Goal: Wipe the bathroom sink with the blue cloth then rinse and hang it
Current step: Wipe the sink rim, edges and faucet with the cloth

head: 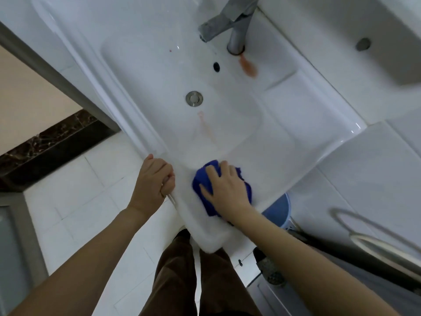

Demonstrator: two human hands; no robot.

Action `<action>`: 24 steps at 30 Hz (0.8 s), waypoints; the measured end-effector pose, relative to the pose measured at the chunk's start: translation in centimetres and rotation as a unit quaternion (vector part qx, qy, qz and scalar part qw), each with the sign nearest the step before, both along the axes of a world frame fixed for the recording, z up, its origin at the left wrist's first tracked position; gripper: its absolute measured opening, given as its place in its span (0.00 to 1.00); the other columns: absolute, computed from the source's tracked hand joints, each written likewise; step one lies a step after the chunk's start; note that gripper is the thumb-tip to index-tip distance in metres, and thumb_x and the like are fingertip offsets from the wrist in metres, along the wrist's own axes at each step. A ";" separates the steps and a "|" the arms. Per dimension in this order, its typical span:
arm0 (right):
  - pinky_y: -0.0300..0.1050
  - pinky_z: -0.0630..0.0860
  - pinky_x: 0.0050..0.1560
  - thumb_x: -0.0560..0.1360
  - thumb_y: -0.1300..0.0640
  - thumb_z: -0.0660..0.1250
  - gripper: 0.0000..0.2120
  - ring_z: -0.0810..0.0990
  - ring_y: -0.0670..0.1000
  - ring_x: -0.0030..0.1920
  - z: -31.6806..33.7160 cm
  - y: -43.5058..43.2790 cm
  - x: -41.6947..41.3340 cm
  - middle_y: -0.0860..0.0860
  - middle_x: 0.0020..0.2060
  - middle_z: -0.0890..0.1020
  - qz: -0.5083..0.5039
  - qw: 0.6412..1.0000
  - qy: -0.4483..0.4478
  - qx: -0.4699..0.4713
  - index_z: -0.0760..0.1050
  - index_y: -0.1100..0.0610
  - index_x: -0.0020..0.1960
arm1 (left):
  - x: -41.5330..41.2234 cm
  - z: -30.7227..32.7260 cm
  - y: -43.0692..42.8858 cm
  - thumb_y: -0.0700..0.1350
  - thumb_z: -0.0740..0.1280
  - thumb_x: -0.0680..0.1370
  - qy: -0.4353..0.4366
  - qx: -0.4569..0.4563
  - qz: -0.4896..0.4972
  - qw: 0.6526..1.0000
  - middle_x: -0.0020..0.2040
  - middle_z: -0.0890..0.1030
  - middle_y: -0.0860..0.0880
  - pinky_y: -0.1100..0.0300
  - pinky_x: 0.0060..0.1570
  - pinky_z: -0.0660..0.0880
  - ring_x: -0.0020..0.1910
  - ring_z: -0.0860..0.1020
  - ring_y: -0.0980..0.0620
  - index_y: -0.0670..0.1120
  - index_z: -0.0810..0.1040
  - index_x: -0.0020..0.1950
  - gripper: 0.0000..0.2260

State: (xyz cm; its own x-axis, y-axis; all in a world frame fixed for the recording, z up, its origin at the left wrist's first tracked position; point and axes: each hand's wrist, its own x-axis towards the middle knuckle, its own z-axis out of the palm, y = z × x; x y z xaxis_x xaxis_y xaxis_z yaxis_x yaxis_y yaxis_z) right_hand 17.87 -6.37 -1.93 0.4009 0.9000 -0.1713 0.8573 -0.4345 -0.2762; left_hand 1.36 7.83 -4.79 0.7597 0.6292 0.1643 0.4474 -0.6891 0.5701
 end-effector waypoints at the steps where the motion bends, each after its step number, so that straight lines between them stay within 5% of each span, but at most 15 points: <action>1: 0.51 0.77 0.39 0.75 0.47 0.69 0.21 0.77 0.64 0.51 -0.3 0.5 -1.0 0.63 0.56 0.76 0.046 0.999 0.013 0.013 0.74 0.59 0.61 | -0.2 -0.3 0.0 0.41 0.58 0.77 0.000 0.008 -0.005 1.000 0.38 0.73 0.48 0.64 0.73 0.53 0.40 0.69 0.50 0.43 0.73 0.41 0.07; 4: 0.53 0.77 0.40 0.75 0.45 0.69 0.21 0.77 0.64 0.51 -0.6 1.8 3.8 0.62 0.55 0.76 0.064 0.996 -0.005 0.054 0.75 0.59 0.61 | -0.2 -0.8 0.3 0.42 0.59 0.77 -0.013 0.021 -0.012 1.000 0.39 0.73 0.48 0.62 0.73 0.54 0.41 0.69 0.51 0.43 0.74 0.41 0.07; 7: 0.55 0.75 0.49 0.78 0.45 0.64 0.23 0.74 0.64 0.57 -0.6 1.0 14.5 0.63 0.61 0.73 -0.101 0.991 -0.061 0.055 0.71 0.59 0.67 | -0.2 -1.0 0.3 0.41 0.60 0.76 -0.020 0.019 -0.009 1.000 0.39 0.74 0.48 0.56 0.72 0.58 0.41 0.68 0.52 0.42 0.75 0.40 0.07; 10: 0.55 0.74 0.47 0.78 0.47 0.64 0.24 0.73 0.66 0.58 0.6 -1.4 20.2 0.65 0.63 0.71 -0.183 0.976 -0.111 0.033 0.69 0.59 0.69 | -0.1 -0.9 0.2 0.40 0.61 0.76 -0.025 0.022 -0.005 0.999 0.39 0.73 0.49 0.55 0.71 0.59 0.41 0.68 0.52 0.42 0.75 0.40 0.07; 15: 0.54 0.73 0.50 0.79 0.42 0.60 0.25 0.74 0.63 0.56 0.1 -0.3 9.7 0.61 0.60 0.71 -0.162 0.986 -0.028 -0.026 0.66 0.58 0.68 | 0.0 -0.5 0.1 0.39 0.62 0.75 -0.015 0.017 0.000 1.000 0.38 0.73 0.49 0.55 0.70 0.60 0.41 0.70 0.51 0.42 0.75 0.39 0.06; 19: 0.48 0.72 0.43 0.78 0.41 0.62 0.24 0.73 0.59 0.55 -0.5 1.9 0.5 0.57 0.58 0.72 -0.014 0.999 0.031 0.012 0.68 0.55 0.66 | -0.1 -0.1 -0.1 0.42 0.60 0.76 -0.002 0.015 -0.004 1.000 0.39 0.74 0.49 0.59 0.71 0.58 0.42 0.69 0.52 0.43 0.75 0.40 0.07; 21: 0.48 0.73 0.41 0.77 0.41 0.63 0.24 0.74 0.59 0.55 -0.5 1.5 1.8 0.57 0.57 0.73 0.030 0.999 0.038 0.021 0.69 0.55 0.66 | 0.0 0.0 0.1 0.43 0.60 0.76 -0.002 0.017 -0.006 1.000 0.39 0.74 0.48 0.62 0.72 0.56 0.42 0.70 0.52 0.43 0.75 0.40 0.08; 24: 0.53 0.74 0.48 0.78 0.42 0.62 0.24 0.74 0.62 0.55 -0.8 -0.3 9.5 0.60 0.58 0.73 -0.053 0.998 -0.014 0.027 0.68 0.57 0.67 | 0.1 0.0 0.2 0.42 0.60 0.76 -0.004 0.020 0.003 1.000 0.39 0.74 0.47 0.62 0.72 0.55 0.43 0.70 0.50 0.41 0.75 0.40 0.08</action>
State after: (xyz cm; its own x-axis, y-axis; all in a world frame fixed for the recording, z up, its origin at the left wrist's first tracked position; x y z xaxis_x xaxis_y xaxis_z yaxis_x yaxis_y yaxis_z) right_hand 27.34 -6.68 -2.73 0.4985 0.8597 -0.1116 0.8147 -0.5085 -0.2786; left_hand 1.48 8.00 -4.79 0.7542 0.6269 0.1956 0.4478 -0.7088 0.5451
